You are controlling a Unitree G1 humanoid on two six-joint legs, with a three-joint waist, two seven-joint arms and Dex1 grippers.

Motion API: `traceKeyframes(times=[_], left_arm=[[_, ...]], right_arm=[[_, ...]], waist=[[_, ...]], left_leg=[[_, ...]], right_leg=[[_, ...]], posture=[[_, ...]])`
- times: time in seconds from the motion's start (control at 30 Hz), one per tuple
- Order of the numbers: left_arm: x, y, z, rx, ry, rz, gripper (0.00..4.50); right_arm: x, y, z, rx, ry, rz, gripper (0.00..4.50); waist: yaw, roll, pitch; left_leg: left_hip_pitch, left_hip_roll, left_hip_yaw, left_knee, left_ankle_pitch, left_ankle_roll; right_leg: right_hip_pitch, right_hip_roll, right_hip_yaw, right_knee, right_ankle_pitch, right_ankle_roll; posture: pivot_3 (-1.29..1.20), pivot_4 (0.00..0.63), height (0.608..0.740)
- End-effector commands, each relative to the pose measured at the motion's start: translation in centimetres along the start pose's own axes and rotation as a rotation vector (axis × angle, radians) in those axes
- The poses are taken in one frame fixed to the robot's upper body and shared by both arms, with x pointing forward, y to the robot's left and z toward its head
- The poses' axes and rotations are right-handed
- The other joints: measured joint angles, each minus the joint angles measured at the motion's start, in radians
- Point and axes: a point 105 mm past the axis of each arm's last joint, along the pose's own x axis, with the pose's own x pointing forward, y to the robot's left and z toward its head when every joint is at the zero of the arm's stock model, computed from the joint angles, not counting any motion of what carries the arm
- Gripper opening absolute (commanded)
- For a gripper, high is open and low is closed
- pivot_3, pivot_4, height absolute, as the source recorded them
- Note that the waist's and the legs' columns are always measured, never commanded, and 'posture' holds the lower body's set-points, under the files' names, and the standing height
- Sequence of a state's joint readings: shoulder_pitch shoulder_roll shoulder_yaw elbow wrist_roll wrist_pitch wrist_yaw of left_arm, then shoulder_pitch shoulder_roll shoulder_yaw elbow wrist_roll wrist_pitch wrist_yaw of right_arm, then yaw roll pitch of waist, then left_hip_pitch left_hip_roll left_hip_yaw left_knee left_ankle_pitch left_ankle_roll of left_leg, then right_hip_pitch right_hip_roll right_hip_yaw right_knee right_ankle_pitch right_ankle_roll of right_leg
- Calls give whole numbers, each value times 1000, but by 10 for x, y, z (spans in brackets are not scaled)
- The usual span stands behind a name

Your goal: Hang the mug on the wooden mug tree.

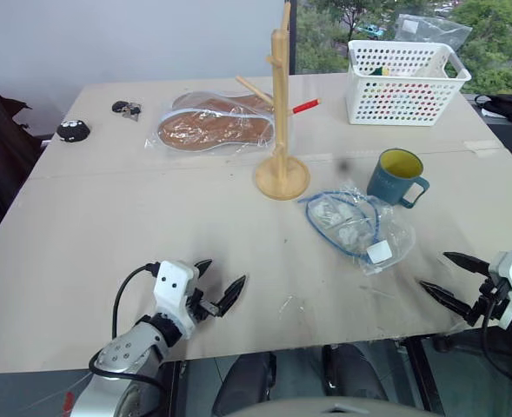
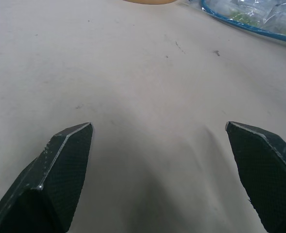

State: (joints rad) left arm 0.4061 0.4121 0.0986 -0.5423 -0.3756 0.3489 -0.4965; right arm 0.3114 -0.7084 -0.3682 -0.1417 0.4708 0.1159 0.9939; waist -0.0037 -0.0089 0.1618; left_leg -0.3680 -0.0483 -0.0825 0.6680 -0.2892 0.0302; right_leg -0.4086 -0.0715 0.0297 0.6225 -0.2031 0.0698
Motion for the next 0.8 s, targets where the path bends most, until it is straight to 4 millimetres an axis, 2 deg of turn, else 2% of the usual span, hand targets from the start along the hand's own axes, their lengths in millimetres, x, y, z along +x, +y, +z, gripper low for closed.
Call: traceKeyframes(times=[0.03,0.2,0.6,0.7,0.8], left_arm=[[-7,-7,15,38,-42,-31,4500],[-11,-17,16,29,-35,-80,4500],[-10,-18,18,23,-35,-109,4500],[-10,-18,18,26,-34,-117,4500],[-9,-17,20,34,-36,-124,4500]], right_arm=[[-3,-3,8,-24,-36,12,4411],[3,-1,6,-13,-53,34,4411],[1,-3,4,-11,-55,20,4411],[0,-4,7,0,-65,11,4411],[2,-3,19,12,-103,8,4411]], waist=[[1,0,0],[0,-1,1],[8,-1,1],[9,-1,1],[12,-1,1]], left_leg=[[0,0,0,0,0,0],[0,0,0,0,0,0],[0,0,0,0,0,0],[0,0,0,0,0,0],[0,0,0,0,0,0]], right_leg=[[0,0,0,0,0,0],[0,0,0,0,0,0],[0,0,0,0,0,0],[0,0,0,0,0,0],[0,0,0,0,0,0]], posture=[[0,150,740],[0,150,740],[0,150,740],[0,150,740],[0,150,740]])
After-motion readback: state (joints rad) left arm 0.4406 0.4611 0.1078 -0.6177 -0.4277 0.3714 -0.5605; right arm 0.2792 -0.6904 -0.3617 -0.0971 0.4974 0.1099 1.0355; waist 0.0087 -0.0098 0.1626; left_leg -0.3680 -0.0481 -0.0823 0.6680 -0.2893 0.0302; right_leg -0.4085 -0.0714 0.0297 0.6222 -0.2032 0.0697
